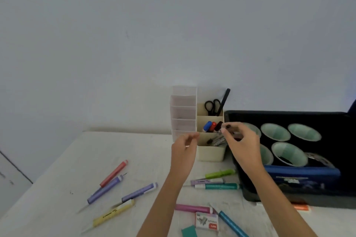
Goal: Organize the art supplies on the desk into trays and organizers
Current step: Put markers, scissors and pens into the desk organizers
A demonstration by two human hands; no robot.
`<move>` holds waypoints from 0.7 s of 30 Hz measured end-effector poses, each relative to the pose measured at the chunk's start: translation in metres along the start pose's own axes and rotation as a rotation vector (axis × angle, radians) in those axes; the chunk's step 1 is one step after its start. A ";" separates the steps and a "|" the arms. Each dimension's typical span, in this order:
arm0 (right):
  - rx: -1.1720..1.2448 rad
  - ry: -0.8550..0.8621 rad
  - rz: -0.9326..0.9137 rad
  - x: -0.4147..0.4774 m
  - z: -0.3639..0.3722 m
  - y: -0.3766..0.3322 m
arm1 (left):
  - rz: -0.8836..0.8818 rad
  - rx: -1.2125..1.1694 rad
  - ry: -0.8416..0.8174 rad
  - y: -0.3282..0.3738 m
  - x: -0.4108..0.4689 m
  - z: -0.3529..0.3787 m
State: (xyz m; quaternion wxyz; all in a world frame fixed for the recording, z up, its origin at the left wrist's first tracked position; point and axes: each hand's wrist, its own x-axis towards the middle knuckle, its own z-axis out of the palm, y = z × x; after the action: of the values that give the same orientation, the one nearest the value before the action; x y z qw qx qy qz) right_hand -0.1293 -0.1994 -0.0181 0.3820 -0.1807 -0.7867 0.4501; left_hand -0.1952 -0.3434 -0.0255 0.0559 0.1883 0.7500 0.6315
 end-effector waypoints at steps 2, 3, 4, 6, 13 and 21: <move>-0.195 -0.080 -0.011 0.003 0.003 0.014 | 0.056 0.049 -0.059 0.000 0.005 0.009; -0.273 -0.128 -0.006 0.003 0.004 0.018 | 0.083 0.077 -0.094 -0.001 0.007 0.013; -0.320 -0.175 0.000 0.003 0.004 0.020 | 0.113 0.118 -0.135 -0.002 0.010 0.016; -0.355 -0.259 -0.012 0.003 0.002 0.021 | 0.186 0.224 -0.219 -0.008 0.016 0.023; -0.596 -0.386 -0.115 0.009 0.004 0.017 | 0.338 0.510 -0.386 -0.017 0.036 0.042; -0.250 -0.260 -0.178 0.010 -0.008 0.003 | 0.363 0.325 -0.317 -0.009 0.031 0.043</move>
State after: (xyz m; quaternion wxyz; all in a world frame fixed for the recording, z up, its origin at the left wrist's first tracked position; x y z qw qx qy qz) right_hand -0.1295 -0.1873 -0.0137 0.2901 -0.0970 -0.8920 0.3327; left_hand -0.2120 -0.2942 -0.0383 0.0276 0.4220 0.7773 0.4657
